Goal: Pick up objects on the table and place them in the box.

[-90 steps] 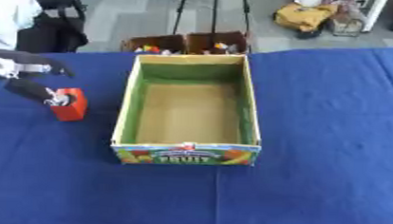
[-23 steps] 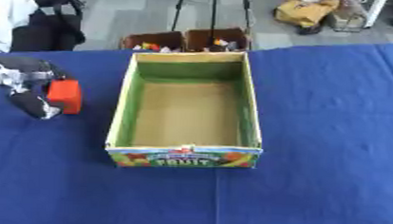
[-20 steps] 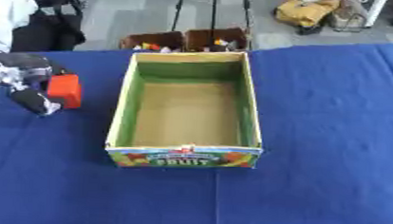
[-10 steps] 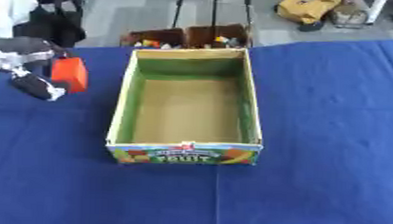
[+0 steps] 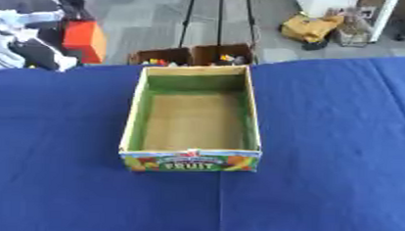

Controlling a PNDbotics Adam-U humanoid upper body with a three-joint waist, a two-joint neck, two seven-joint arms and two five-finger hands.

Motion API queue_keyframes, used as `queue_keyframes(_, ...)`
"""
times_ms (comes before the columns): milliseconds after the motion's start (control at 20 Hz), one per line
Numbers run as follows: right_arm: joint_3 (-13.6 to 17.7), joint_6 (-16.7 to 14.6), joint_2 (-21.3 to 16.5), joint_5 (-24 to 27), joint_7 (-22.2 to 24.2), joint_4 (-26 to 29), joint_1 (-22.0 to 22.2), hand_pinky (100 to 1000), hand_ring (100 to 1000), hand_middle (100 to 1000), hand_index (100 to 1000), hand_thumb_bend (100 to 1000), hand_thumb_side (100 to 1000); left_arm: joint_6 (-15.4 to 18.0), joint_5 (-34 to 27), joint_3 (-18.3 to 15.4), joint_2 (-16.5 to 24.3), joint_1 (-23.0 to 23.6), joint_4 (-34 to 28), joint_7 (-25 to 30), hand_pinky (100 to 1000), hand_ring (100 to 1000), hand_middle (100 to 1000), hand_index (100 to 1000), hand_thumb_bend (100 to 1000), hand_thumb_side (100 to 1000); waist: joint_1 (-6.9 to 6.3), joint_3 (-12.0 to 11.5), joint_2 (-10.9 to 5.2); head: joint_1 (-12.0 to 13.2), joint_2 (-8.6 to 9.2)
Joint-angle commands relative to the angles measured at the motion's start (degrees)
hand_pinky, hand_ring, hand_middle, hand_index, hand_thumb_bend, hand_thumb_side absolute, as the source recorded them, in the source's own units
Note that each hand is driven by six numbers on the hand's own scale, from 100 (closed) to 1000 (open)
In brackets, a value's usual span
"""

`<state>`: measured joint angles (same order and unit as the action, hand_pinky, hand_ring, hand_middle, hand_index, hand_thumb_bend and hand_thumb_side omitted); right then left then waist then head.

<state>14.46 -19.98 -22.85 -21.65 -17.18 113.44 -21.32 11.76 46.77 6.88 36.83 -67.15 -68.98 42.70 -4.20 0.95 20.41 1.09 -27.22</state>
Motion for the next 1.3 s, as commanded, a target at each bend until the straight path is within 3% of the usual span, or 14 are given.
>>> queue_keyframes(50,0.22,0.26,-0.52,0.55,-0.05,1.15,-0.39,640,727,515,684,100,984,-0.48,-2.42,0.75,-0.01,-1.83,-3.80,1.56,472,603,540,615,100,276,-0.83,0.18,-2.69,-0.05,-0.50)
queue_keyframes(500,0.15,0.27,-0.15,0.76,0.12,1.15,-0.50,641,729,515,684,100,981,-1.93,-5.35,3.56,-5.26,-2.86,-8.05,3.79,462,594,534,613,100,292,-1.00,1.14,-2.48,-0.06,-0.39)
queue_keyframes(900,-0.02,0.11,0.16,1.09,0.21,1.15,-0.96,642,730,515,685,100,980,-2.74,-5.38,6.05,-10.73,-2.50,-7.88,4.48,453,587,529,613,100,317,-0.91,1.60,-2.29,-0.30,-0.08)
queue_keyframes(950,-0.06,0.08,0.21,1.13,0.24,1.15,-1.02,642,730,515,685,100,967,-2.84,-5.24,6.28,-11.39,-2.29,-7.54,4.40,451,585,526,612,100,192,-0.89,1.65,-2.25,-0.33,-0.04)
queue_keyframes(1000,-0.10,0.05,0.25,1.17,0.28,1.15,-1.08,642,730,515,685,100,980,-2.98,-5.22,6.46,-12.04,-2.05,-7.06,4.31,451,585,528,612,100,325,-0.87,1.72,-2.18,-0.35,0.02)
queue_keyframes(1300,-0.20,-0.01,0.52,1.40,0.35,1.15,-1.42,643,730,514,684,100,978,-2.98,-2.42,7.81,-14.98,-1.08,-2.51,3.24,452,587,528,611,100,345,-0.95,2.43,-1.78,-0.12,0.43)
